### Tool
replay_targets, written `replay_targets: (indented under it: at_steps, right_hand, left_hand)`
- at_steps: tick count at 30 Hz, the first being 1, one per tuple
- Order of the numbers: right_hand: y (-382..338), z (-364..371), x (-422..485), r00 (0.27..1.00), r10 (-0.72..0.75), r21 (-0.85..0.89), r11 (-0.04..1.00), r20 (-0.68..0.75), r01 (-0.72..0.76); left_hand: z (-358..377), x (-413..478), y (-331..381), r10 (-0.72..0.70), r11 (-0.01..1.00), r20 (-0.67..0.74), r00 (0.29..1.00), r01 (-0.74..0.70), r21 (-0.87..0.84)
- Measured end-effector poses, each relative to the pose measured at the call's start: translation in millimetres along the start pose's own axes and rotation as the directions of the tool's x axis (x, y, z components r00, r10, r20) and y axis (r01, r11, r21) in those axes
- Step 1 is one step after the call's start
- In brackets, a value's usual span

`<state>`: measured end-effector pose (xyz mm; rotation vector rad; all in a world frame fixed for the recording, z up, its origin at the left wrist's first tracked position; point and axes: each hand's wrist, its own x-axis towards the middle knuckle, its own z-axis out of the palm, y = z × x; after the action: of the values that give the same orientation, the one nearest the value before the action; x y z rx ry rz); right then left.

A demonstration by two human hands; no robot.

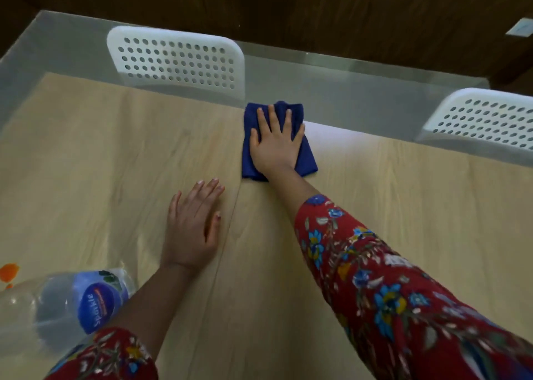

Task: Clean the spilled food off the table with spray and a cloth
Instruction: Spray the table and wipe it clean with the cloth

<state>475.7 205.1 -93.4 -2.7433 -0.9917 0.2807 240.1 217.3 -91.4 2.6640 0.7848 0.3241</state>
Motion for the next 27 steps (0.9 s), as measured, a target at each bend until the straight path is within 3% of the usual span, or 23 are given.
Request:
replay_targets:
  at_steps: [4, 6, 11, 14, 18, 24, 27]
  right_hand:
    - [31, -7, -33, 0.997, -0.07, 0.006, 0.998, 0.023, 0.07]
    - [70, -17, -46, 0.999, -0.038, -0.024, 0.999, -0.005, 0.038]
    - [231, -55, -72, 0.937, 0.331, 0.001, 0.943, -0.112, -0.333]
    - [288, -71, -79, 0.902, 0.421, 0.015, 0.907, -0.1, -0.422]
    - [285, -68, -97, 0.906, 0.415, 0.023, 0.91, -0.077, -0.415]
    - [263, -41, -278, 0.881, 0.44, -0.032, 0.892, -0.175, -0.451]
    - [255, -33, -321, 0.878, 0.464, -0.078, 0.877, -0.116, -0.473]
  left_hand:
    - [0, -2, 2, 0.129, 0.99, 0.033, 0.991, -0.131, 0.055]
    - [-2, -4, 1, 0.179, 0.98, 0.031, 0.983, -0.181, 0.078]
    - [1, -17, 32, 0.3, 0.952, 0.072, 0.951, -0.303, 0.042]
    - [13, -26, 69, 0.298, 0.955, 0.088, 0.951, -0.296, -0.034]
    - [30, -42, 90, 0.331, 0.943, 0.136, 0.934, -0.327, -0.055]
    - [35, -42, 91, 0.283, 0.959, 0.133, 0.95, -0.28, -0.041]
    - [36, -39, 92, 0.292, 0.956, 0.117, 0.949, -0.286, -0.064]
